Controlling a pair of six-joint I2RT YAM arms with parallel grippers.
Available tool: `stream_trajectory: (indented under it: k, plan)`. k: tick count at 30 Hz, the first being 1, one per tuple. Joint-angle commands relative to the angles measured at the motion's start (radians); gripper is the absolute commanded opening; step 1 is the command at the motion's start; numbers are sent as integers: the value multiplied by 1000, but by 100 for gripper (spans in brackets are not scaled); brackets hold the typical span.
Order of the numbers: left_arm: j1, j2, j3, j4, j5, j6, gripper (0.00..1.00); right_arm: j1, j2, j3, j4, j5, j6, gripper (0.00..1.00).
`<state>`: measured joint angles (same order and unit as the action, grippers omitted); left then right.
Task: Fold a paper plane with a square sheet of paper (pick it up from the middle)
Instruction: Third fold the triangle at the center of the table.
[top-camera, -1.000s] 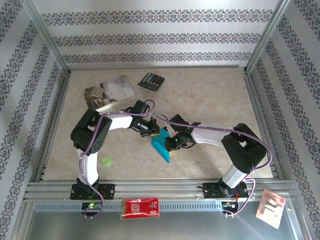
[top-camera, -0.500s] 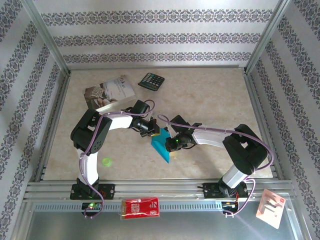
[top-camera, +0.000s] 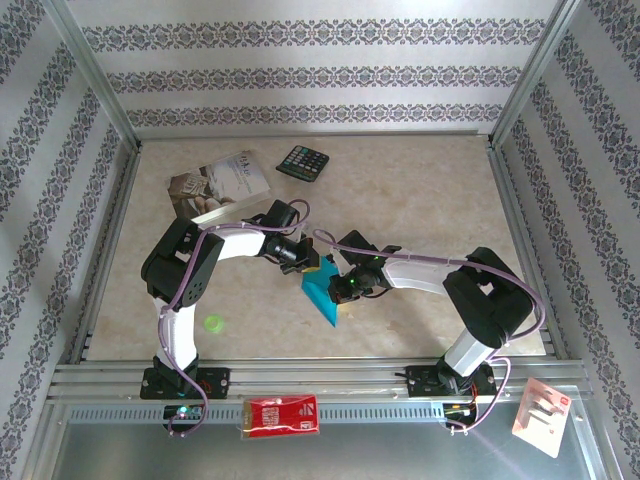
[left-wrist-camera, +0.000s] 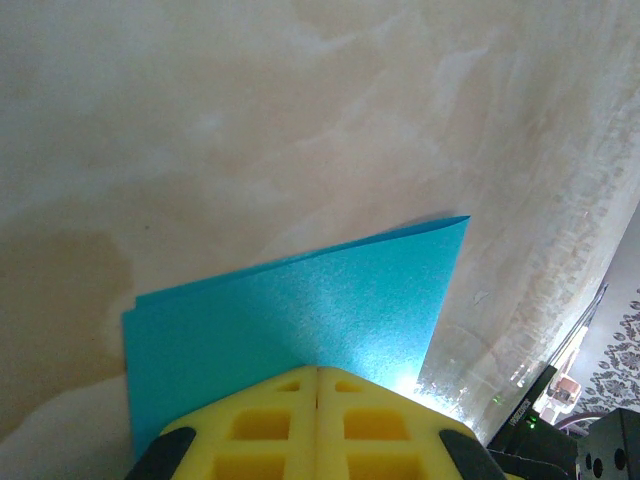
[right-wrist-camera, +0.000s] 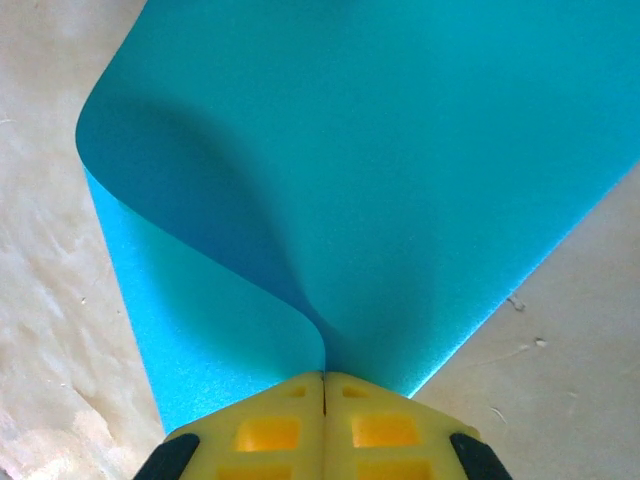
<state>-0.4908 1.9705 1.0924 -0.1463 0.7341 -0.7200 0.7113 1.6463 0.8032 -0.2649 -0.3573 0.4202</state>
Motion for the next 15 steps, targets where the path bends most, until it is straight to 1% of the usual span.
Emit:
stream_trajectory:
  k: [1, 15]
  plan:
    - [1, 41, -27, -61, -20, 18, 1, 9, 19, 11, -16, 9, 5, 1]
    - [1, 41, -28, -62, -18, 19, 1, 8, 41, -8, -11, 23, -4, 0]
